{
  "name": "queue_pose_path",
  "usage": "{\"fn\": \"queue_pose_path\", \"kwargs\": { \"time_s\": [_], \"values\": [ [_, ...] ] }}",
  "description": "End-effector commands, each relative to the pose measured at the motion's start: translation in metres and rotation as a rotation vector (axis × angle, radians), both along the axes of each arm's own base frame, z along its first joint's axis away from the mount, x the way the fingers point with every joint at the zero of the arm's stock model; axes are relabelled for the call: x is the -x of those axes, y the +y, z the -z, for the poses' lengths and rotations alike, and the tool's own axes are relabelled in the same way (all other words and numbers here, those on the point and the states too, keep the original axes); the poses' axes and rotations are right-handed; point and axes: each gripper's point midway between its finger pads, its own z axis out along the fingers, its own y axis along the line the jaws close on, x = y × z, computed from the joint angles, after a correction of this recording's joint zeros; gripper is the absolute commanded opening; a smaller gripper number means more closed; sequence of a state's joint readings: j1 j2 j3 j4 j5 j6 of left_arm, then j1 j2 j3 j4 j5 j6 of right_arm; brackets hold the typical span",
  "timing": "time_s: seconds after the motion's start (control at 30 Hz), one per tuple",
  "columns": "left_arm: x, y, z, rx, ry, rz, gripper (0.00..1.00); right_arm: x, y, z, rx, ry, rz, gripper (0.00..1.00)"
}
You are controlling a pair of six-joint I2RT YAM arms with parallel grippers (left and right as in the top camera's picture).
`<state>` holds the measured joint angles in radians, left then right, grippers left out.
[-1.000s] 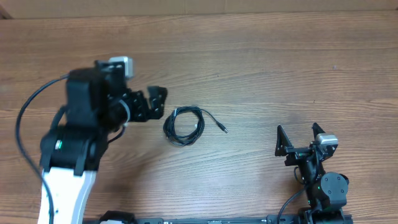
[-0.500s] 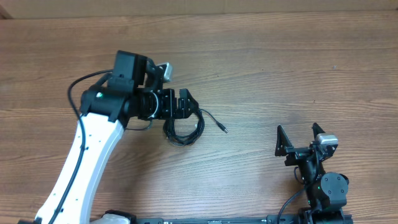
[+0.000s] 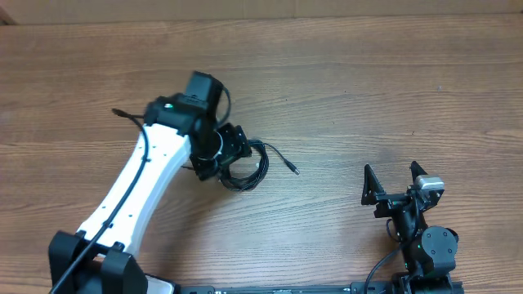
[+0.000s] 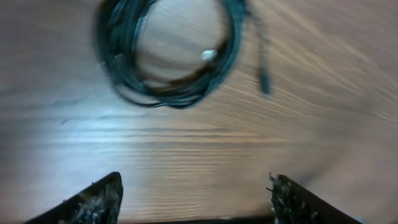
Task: Untangle cables
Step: 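Reach the left gripper to the black cable coil and grasp it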
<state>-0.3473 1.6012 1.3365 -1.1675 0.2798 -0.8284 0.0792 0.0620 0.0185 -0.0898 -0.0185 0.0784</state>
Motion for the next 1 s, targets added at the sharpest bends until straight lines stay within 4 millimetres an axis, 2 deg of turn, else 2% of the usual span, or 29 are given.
{"fn": "queue_pose_path", "kwargs": {
  "time_s": [0.0,0.43,0.63,0.7,0.77,0.87,0.9,0.97],
  "values": [
    [-0.004,0.012,0.011,-0.147,0.029,-0.163,0.77,0.000,-0.001,0.003,-0.001,0.004,0.004,1.00],
    [0.009,0.005,0.087,-0.300,0.291,-0.354,0.79,0.000,-0.001,0.003,-0.001,0.004,0.004,1.00],
    [0.014,-0.006,0.120,-0.291,0.402,-0.381,0.73,0.000,-0.001,0.003,-0.001,0.004,0.004,1.00],
    [0.014,-0.008,0.129,-0.290,0.417,-0.381,0.64,0.000,-0.001,0.003,-0.002,0.004,0.004,1.00],
    [0.015,-0.007,0.135,-0.302,0.429,-0.387,0.36,0.000,-0.001,0.003,-0.001,0.004,0.004,1.00],
    [0.014,0.000,0.139,-0.342,0.418,-0.389,0.10,0.000,-0.001,0.003,-0.001,0.004,0.004,1.00],
    [0.014,0.003,0.139,-0.358,0.410,-0.388,0.04,0.000,-0.001,0.003,-0.001,0.004,0.004,1.00],
    [0.013,0.010,0.136,-0.386,0.393,-0.381,0.04,0.000,-0.001,0.003,-0.001,0.004,0.004,1.00]
  ]
}}
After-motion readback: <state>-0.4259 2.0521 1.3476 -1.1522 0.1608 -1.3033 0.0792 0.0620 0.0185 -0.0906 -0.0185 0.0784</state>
